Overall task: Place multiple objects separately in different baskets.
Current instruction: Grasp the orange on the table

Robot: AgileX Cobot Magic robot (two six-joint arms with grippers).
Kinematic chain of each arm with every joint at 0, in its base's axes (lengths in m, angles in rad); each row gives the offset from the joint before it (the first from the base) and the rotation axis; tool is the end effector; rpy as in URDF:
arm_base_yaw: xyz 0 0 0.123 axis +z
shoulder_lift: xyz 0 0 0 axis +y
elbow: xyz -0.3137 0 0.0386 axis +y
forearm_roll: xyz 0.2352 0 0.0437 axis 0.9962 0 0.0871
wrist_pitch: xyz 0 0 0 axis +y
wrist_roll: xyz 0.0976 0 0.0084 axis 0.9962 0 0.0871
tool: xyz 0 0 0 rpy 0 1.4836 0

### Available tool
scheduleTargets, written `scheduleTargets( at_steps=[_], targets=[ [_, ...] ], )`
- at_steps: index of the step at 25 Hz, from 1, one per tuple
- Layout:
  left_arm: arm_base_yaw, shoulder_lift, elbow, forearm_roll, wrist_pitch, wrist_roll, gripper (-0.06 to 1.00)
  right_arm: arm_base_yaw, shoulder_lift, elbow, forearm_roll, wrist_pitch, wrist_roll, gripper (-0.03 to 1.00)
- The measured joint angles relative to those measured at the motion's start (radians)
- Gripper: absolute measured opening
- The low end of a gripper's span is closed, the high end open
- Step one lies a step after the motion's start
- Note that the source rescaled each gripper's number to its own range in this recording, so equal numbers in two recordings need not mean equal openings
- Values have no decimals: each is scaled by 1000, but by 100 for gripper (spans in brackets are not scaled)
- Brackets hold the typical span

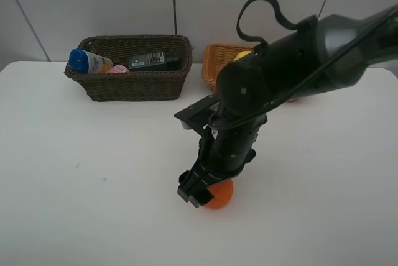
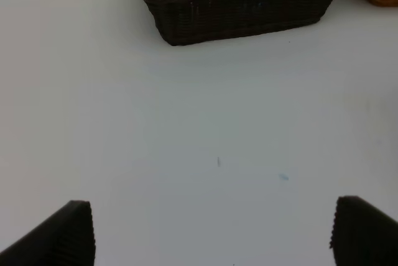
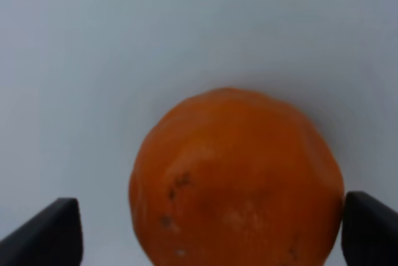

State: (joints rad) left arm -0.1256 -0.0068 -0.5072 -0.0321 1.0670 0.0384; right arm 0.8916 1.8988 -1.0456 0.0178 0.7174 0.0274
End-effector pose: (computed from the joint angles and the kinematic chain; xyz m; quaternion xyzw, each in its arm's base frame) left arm -0.0432 0.0027 0.2691 0.0705 0.8482 -0.0389 0.5235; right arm 0.2087 0.2603 0.1615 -0.4125 0.9099 0.0249 0.0364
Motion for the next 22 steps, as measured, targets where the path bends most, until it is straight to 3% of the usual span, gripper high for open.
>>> scheduleTargets(
  at_steps=[15,17,19,22],
  targets=[
    [0,0,0,0,0,0,98,0,80,0,4,-31,-27,97],
    [0,0,0,0,0,0,98,0,80,0,4,-34,-34,87],
    [0,0,0,0,0,0,98,0,80,0,5,-34,-36,60],
    [0,0,0,0,0,0,98,0,80,0,5,-34,-39,60]
  ],
)
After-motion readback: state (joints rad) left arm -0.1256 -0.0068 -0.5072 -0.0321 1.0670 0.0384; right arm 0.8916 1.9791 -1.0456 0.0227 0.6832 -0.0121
